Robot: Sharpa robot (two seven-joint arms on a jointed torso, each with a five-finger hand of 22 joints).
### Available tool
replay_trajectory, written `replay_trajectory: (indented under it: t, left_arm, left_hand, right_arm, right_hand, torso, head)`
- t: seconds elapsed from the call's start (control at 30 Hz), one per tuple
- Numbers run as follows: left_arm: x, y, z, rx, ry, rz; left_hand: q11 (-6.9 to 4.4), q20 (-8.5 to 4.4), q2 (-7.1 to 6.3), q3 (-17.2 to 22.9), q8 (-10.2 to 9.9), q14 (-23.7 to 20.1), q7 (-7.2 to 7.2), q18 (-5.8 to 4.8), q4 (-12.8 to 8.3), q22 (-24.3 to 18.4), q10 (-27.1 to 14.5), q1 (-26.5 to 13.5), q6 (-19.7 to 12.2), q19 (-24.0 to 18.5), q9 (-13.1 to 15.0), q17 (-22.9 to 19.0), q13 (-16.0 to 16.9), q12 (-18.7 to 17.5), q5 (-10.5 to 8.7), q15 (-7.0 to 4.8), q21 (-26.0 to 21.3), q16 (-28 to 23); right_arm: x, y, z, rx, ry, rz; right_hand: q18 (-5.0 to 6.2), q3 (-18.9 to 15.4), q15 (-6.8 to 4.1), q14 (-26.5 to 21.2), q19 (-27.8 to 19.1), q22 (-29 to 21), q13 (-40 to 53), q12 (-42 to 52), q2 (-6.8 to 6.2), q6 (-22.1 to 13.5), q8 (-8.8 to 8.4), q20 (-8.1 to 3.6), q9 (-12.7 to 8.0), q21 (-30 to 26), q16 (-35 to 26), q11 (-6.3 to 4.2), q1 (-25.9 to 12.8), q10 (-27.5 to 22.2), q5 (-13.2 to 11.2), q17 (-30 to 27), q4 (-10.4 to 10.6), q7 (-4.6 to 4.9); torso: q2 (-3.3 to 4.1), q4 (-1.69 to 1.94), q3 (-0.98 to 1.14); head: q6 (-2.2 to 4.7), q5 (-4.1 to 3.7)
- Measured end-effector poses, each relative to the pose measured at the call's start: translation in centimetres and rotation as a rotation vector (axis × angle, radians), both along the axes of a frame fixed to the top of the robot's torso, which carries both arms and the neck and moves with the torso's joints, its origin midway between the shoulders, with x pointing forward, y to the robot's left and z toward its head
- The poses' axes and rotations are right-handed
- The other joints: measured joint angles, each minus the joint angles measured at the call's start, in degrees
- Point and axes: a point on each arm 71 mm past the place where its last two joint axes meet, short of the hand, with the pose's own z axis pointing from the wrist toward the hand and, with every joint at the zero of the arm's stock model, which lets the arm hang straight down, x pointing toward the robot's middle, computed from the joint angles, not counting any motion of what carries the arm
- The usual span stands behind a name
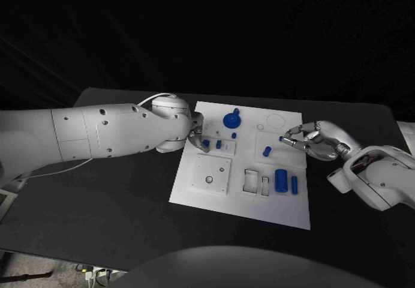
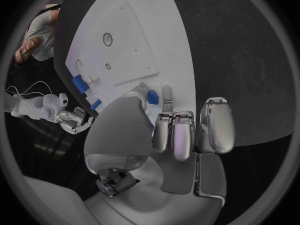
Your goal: Assemble the parts on the task board
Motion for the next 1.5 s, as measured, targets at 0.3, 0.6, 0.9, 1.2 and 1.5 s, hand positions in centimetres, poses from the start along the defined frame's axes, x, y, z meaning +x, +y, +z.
replay_trajectory:
  t: [0.3,0.6,0.9,1.2,1.5]
  left_arm:
    - [0.0,0.0,0.0,-0.02,0.005,0.016]
    - [-0.1,0.2,0.1,-0.03,0.003,0.023]
    - [-1.4,3.6,0.9,-0.038,0.002,0.05]
    - [-2.2,6.4,3.1,-0.101,0.001,0.082]
    - [-2.5,7.4,3.3,-0.239,0.028,0.118]
  left_hand:
    - [0.33,0.41,0.28,1.6,-2.3,0.0,0.23,0.0,-0.1,0.0,0.1,2.4,0.2,-0.4,-2.6,0.0,0.0,-1.0,5.11,0.4,-0.7,0.0]
    - [0.74,0.68,-0.76,2.0,-2.9,-0.2,1.18,0.62,-0.4,0.0,0.1,4.1,-1.0,-0.7,-3.8,0.0,0.0,-1.3,5.27,0.6,-1.0,0.0]
    - [1.36,1.43,-2.83,-0.1,-2.1,0.0,2.05,0.9,0.1,0.0,-0.1,4.3,-9.7,-1.9,-4.7,0.0,0.0,-3.6,-3.98,1.24,-2.9,0.0]
    - [2.48,2.14,-3.13,-0.1,-2.1,-0.1,2.99,0.91,0.1,0.0,0.0,8.9,-12.4,-2.6,-7.1,0.0,0.0,-4.3,-4.19,2.36,-2.9,0.0]
    - [3.41,3.14,-1.6,1.8,-2.1,-0.1,4.04,0.91,0.3,0.0,0.1,10.1,-8.7,-2.2,-12.6,0.0,0.0,-4.1,1.93,3.16,-0.8,0.0]
  right_arm:
    - [0.0,0.0,0.0,0.0,0.001,0.0]
    - [0.0,0.0,0.0,0.0,0.0,0.0]
    - [-0.1,1.0,1.5,0.002,-0.047,0.03]
    - [1.2,4.5,5.7,-0.032,-0.169,0.132]
    - [2.5,10.6,7.0,-0.134,-0.239,0.289]
  right_hand:
    - [0.0,0.2,0.0,0.0,0.0,0.0,0.0,0.0,-0.24,0.0,0.0,0.0,0.0,0.0,0.0,0.0,0.2,0.0,0.1,0.0,-0.2,0.0]
    - [0.0,0.2,0.0,0.0,0.0,0.0,0.0,0.0,-0.26,0.0,0.0,0.0,-0.1,0.0,0.0,0.0,0.7,0.0,0.2,0.0,-0.2,0.0]
    - [0.0,0.7,0.0,0.0,0.0,0.0,0.0,0.0,-2.24,-0.8,-0.57,0.0,-1.5,1.3,0.0,0.0,4.3,0.0,0.4,0.0,-2.5,0.05]
    - [0.0,4.8,0.0,0.0,0.0,0.0,0.1,0.1,-3.77,-0.9,-4.14,0.0,-6.3,3.5,0.0,0.01,10.7,0.0,4.3,0.0,-7.0,0.93]
    - [0.0,6.3,0.0,0.0,0.0,0.0,0.0,0.1,-5.24,1.7,-6.45,0.0,-10.6,5.0,0.0,0.01,12.2,0.0,-4.0,0.0,-8.3,0.19]
  torso:
    - [-0.02,-0.01,0.01]
    - [-0.02,-0.04,-0.01]
    - [-0.06,-0.04,-0.08]
    - [-0.22,0.42,-0.28]
    - [-0.46,1.51,-0.83]
  head:
    - [0.0,0.0]
    - [0.0,0.01]
    - [0.0,0.41]
    - [0.0,0.66]
    - [0.0,-0.16]
